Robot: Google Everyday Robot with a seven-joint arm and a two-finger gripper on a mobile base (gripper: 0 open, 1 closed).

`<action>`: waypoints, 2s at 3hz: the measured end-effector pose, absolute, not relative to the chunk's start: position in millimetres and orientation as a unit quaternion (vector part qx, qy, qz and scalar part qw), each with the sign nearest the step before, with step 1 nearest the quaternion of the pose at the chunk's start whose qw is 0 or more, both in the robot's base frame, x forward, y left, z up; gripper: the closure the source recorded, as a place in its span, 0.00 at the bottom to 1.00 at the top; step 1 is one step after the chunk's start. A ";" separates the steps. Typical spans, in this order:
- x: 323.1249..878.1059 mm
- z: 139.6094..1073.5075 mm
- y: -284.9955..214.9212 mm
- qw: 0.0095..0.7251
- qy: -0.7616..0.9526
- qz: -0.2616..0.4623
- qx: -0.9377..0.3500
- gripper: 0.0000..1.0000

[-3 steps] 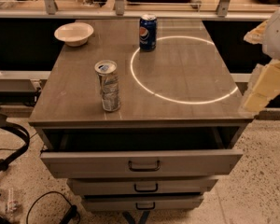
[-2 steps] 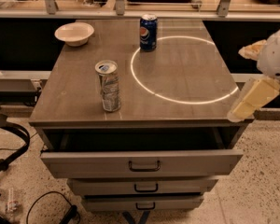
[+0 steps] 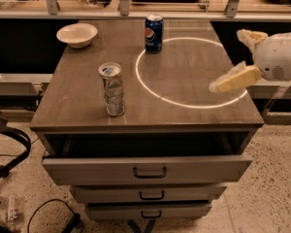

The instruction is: Pick pepsi can

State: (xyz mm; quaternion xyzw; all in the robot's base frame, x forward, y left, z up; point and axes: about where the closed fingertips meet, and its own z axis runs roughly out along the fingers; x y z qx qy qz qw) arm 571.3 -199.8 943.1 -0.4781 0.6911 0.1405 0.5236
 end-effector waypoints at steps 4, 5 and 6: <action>666.9 981.6 -180.5 0.643 0.651 0.160 -0.369 0.00; 718.6 966.6 -151.7 0.646 0.647 0.213 -0.345 0.00; 773.2 946.8 -108.9 0.639 0.641 0.261 -0.336 0.00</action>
Offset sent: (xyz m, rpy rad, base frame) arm 0.0359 0.0039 0.0334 0.1390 -0.1359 -0.0624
